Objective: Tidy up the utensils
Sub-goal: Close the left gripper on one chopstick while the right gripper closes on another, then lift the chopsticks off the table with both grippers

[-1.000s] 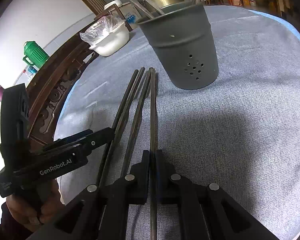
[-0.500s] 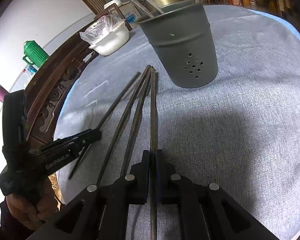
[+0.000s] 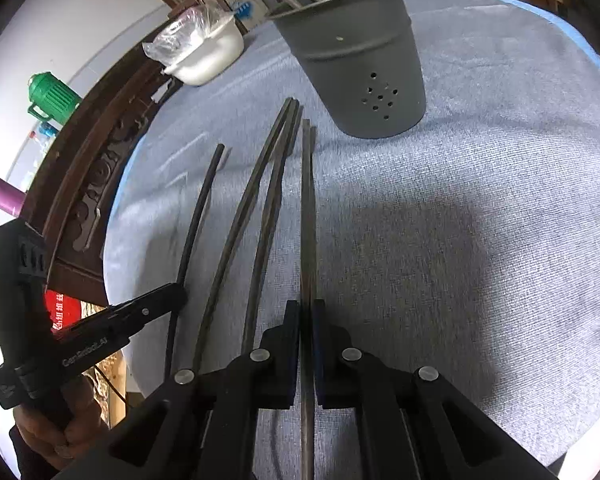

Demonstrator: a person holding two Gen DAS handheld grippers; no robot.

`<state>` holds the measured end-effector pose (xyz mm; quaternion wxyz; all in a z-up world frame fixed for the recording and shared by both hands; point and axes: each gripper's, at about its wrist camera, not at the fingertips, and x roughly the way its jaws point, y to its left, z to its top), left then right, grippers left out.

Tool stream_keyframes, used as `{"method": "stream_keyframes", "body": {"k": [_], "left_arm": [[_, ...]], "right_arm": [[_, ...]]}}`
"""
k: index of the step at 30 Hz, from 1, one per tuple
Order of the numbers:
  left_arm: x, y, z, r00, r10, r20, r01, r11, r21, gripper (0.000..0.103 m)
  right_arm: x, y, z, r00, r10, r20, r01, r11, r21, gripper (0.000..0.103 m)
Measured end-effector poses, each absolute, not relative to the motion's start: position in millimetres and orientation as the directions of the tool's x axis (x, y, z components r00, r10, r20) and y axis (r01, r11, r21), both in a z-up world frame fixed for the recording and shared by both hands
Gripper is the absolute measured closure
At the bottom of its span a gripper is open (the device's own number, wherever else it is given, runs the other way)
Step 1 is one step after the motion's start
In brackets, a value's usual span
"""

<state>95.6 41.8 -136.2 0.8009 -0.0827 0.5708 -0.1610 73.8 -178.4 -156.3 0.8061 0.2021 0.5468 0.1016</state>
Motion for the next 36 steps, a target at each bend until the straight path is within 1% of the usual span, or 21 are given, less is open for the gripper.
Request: {"method": "stream_keyframes", "body": {"k": [3,5,6,7,9,19,23,33,34,36], "left_arm": [[106,42,-135,0.287,-0.346,-0.893,0.160,0.937,-0.312,0.092],[113,41,-131,0.306,-0.331,-0.893,0.171,0.941,-0.291,0.074],[117,41,-130,0.313,-0.326,-0.892,0.175,0.943,-0.283,0.072],[121,40,-129,0.319,-0.321,-0.892,0.179,0.944,-0.275,0.071],[132,36,-127,0.323,-0.317,-0.892,0.188,0.945,-0.268,0.071],[180,12,-130,0.282,-0.279,-0.918,0.202,0.953,-0.228,0.071],[192,8,-134,0.251,-0.293,-0.922,0.196,0.949,-0.248,0.071],[210,-6,-142,0.233,-0.312,-0.921,0.215,0.940,-0.264,0.071],[209,-5,-141,0.233,-0.314,-0.920,0.214,0.940,-0.267,0.073],[211,-6,-141,0.235,-0.314,-0.920,0.208,0.941,-0.268,0.079]], "right_arm": [[82,-183,-155,0.362,0.390,-0.847,0.070,0.894,0.442,0.092],[88,-186,-153,0.365,0.382,-0.849,0.070,0.898,0.434,0.089],[92,-188,-152,0.370,0.369,-0.852,0.072,0.904,0.423,0.087],[97,-189,-152,0.371,0.359,-0.857,0.075,0.908,0.413,0.084],[106,-190,-151,0.368,0.355,-0.859,0.078,0.909,0.409,0.081],[145,-173,-141,0.370,0.279,-0.886,0.033,0.949,0.313,0.080],[154,-168,-145,0.363,0.225,-0.904,0.033,0.967,0.254,0.081],[165,-154,-146,0.368,0.175,-0.913,0.015,0.981,0.193,0.081],[165,-154,-146,0.371,0.179,-0.911,0.011,0.980,0.197,0.081],[165,-156,-148,0.375,0.176,-0.910,0.004,0.981,0.192,0.087]]}}
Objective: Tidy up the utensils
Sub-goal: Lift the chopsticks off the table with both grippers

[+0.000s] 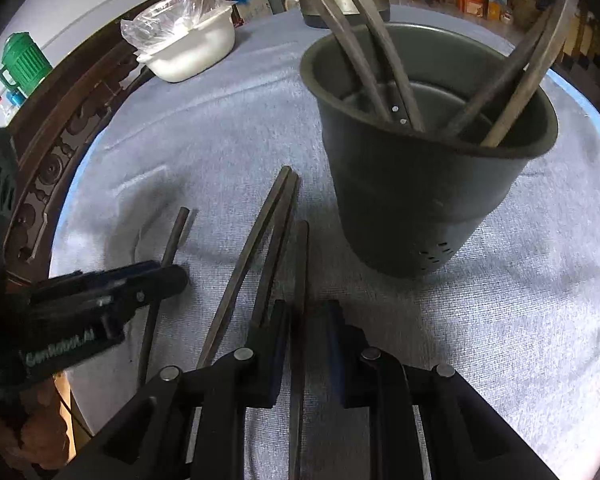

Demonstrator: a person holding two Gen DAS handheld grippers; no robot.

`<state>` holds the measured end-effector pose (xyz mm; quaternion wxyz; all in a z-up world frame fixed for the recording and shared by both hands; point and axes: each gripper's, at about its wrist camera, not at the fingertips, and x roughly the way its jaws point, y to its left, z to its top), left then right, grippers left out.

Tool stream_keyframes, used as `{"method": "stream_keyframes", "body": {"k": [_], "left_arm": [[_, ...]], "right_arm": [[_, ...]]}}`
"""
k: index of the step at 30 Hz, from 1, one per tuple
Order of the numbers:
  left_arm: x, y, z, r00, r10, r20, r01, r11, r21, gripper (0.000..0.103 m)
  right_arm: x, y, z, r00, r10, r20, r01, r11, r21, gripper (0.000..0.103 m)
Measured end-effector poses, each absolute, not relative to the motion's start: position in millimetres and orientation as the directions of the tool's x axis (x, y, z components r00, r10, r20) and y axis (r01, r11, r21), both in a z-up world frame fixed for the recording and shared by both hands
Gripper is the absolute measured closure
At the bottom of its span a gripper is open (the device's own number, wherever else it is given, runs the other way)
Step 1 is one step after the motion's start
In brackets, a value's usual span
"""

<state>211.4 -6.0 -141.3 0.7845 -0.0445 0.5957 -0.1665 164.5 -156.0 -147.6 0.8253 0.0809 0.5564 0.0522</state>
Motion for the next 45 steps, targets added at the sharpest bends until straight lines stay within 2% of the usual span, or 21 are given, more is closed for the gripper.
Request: {"method": "stream_keyframes", "body": {"k": [1,4,10,17,25,31,35,45], "left_arm": [[212,-6,-141,0.236,-0.312,-0.920,0.208,0.941,-0.265,0.082],[210,-4,-143,0.245,-0.310,-0.919,0.216,0.941,-0.260,0.096],[201,4,-137,0.278,-0.327,-0.903,0.210,0.938,-0.275,0.097],[194,14,-97,0.410,-0.370,-0.834,0.206,0.928,-0.310,0.097],[172,25,-40,0.578,-0.397,-0.713,0.225,0.917,-0.328,0.097],[144,26,3,0.724,-0.413,-0.553,0.277,0.908,-0.316,0.097],[132,27,21,0.762,-0.434,-0.481,0.304,0.895,-0.325,0.097],[120,23,49,0.817,-0.446,-0.366,0.323,0.879,-0.351,0.097]], "right_arm": [[163,-159,-149,0.378,0.175,-0.909,0.001,0.982,0.189,0.094],[162,-169,-150,0.380,0.219,-0.899,0.012,0.970,0.242,0.097],[152,-176,-142,0.418,0.261,-0.870,0.007,0.957,0.291,0.097],[135,-186,-111,0.521,0.318,-0.792,-0.052,0.938,0.342,0.097],[115,-194,-71,0.661,0.375,-0.650,-0.136,0.912,0.388,0.097],[96,-200,-44,0.753,0.390,-0.530,-0.192,0.900,0.391,0.097],[84,-206,-27,0.801,0.385,-0.459,-0.211,0.898,0.385,0.097],[75,-231,18,0.883,0.359,-0.301,-0.227,0.890,0.396,0.097]]}}
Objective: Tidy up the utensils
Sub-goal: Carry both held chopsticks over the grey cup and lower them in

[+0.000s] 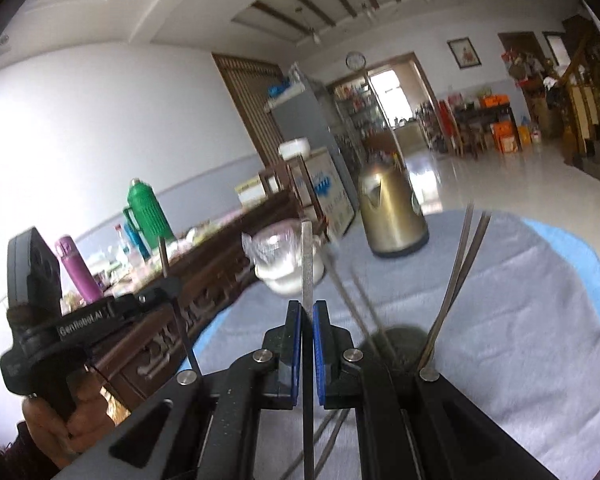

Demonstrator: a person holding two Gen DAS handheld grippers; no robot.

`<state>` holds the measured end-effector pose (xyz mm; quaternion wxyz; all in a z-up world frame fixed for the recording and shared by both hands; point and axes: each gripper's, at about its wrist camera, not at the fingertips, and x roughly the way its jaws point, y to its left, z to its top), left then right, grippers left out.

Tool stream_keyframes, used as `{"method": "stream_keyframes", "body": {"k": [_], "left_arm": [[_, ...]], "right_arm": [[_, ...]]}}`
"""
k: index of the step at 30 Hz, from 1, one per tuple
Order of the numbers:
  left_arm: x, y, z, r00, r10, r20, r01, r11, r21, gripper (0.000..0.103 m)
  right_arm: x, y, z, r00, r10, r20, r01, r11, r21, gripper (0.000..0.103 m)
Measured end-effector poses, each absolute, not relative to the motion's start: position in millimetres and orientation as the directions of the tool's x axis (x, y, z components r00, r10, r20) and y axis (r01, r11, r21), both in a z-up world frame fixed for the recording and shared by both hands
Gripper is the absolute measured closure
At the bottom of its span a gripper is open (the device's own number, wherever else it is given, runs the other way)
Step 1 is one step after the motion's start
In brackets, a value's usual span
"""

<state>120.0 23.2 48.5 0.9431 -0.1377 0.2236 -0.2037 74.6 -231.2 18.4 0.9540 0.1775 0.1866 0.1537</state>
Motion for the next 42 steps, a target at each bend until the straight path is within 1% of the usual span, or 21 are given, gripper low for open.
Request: {"method": "stream_keyframes", "body": {"k": [4,12,16,22,27,32,37,42], "left_arm": [[121,16,57,0.835,-0.452,-0.314,0.341,0.873,-0.350,0.097],[132,2,71,0.856,-0.455,-0.245,0.351,0.859,-0.372,0.097],[141,-8,81,0.868,-0.451,-0.210,0.354,0.857,-0.375,0.097],[158,-29,87,0.880,-0.443,-0.170,0.365,0.862,-0.352,0.097],[176,-44,78,0.875,-0.447,-0.188,0.361,0.859,-0.364,0.097],[186,-58,70,0.880,-0.434,-0.192,0.352,0.869,-0.348,0.097],[189,-68,59,0.885,-0.418,-0.205,0.339,0.880,-0.332,0.097],[188,-74,45,0.881,-0.410,-0.237,0.327,0.889,-0.321,0.097]], "right_arm": [[77,-244,32,0.905,0.347,-0.246,-0.223,0.879,0.421,0.097],[88,-256,50,0.945,0.290,-0.152,-0.200,0.879,0.434,0.097],[99,-263,56,0.967,0.230,-0.110,-0.159,0.882,0.444,0.097],[115,-263,63,0.995,0.091,-0.050,-0.065,0.918,0.391,0.097],[132,-256,60,0.999,0.009,-0.036,0.003,0.943,0.332,0.097],[145,-251,56,0.999,-0.024,-0.041,0.035,0.951,0.308,0.097],[153,-250,44,0.997,-0.024,-0.067,0.044,0.951,0.306,0.097],[154,-245,31,0.994,-0.005,-0.109,0.037,0.955,0.293,0.097]]}}
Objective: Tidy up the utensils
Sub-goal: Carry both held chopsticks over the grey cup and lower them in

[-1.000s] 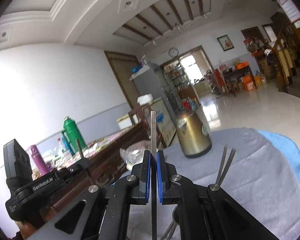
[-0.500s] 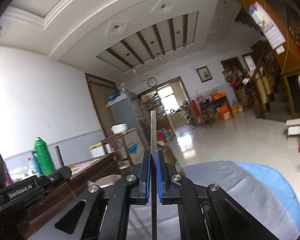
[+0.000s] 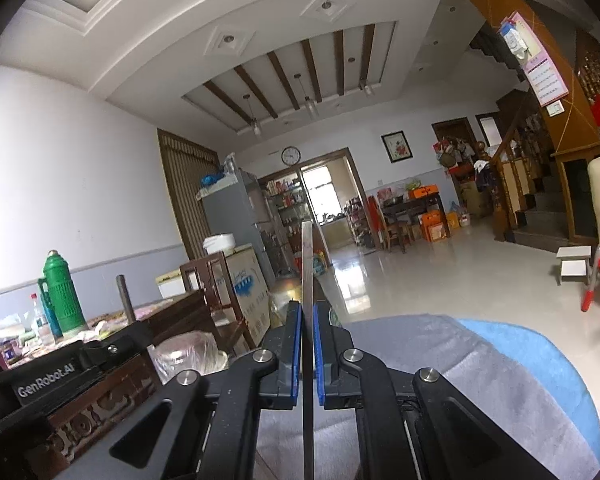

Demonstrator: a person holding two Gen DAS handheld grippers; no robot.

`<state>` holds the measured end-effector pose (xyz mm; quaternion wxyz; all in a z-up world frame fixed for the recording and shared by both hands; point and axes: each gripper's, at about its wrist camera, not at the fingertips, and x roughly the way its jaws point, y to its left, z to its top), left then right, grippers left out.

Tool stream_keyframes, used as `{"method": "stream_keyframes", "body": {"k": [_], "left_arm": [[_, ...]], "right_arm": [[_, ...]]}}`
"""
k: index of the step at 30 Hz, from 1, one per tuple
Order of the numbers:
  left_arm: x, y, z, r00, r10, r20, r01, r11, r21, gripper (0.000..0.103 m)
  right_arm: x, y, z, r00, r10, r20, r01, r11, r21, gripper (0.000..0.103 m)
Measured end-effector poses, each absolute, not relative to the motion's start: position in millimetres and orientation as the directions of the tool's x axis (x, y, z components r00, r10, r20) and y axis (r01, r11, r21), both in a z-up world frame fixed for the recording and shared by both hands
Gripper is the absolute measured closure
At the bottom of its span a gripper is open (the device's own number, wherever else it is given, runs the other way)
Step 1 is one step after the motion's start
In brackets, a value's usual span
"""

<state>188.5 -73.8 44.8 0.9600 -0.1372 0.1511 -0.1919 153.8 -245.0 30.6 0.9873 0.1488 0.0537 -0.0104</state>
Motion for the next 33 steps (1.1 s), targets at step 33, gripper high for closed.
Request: {"method": "stream_keyframes", "body": {"k": [33], "left_arm": [[123,-55,14,0.796,-0.409,-0.447,0.355,0.912,-0.204,0.093]], "right_arm": [[85,-226,7,0.968,0.098,-0.231,-0.042,0.970,0.238,0.096]]}}
